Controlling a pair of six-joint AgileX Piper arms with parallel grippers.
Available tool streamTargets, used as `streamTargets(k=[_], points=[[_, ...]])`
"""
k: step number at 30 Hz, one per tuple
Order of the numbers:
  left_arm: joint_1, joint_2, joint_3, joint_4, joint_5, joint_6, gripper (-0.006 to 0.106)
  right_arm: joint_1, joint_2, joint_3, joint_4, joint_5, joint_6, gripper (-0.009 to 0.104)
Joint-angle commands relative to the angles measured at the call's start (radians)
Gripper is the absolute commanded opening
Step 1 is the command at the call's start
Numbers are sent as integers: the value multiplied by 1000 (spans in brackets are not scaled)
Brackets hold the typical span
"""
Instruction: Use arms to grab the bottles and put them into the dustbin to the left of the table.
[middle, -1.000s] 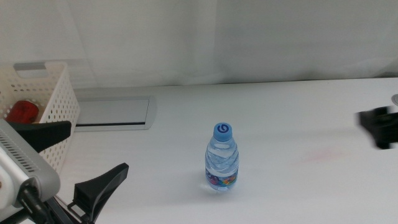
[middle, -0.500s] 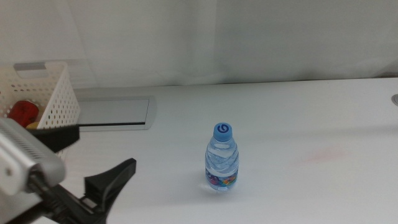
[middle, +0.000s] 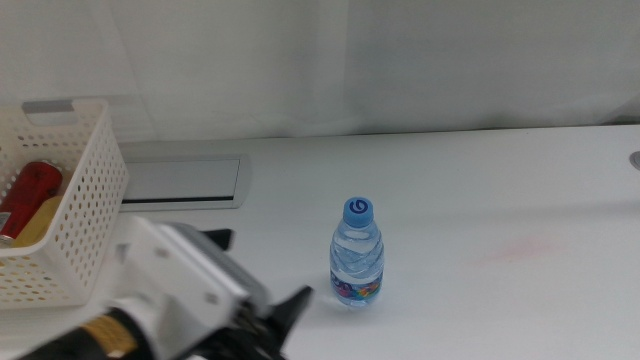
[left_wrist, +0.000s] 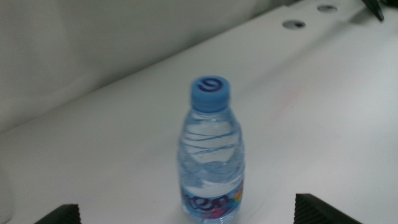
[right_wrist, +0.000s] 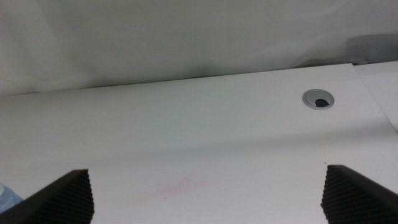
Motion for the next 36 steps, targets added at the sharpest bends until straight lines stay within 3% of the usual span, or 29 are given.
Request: streamTargets(k=[1, 9, 16, 20, 36], points=[[-68, 93, 5, -16, -134, -2, 89, -7, -3, 6, -16, 2, -10, 103], [-111, 366, 5, -4, -448, -191, 89, -7, -3, 6, -16, 2, -10, 103], [-111, 588, -7, 200, -586, -438, 89, -7, -3, 6, -18, -4, -10, 103], [-111, 681, -41, 254, -653, -563, 89, -7, -3, 6, -18, -10, -10, 103], [-111, 845, -263, 254, -629, -581, 89, -7, -2, 6, -18, -4, -12, 103]])
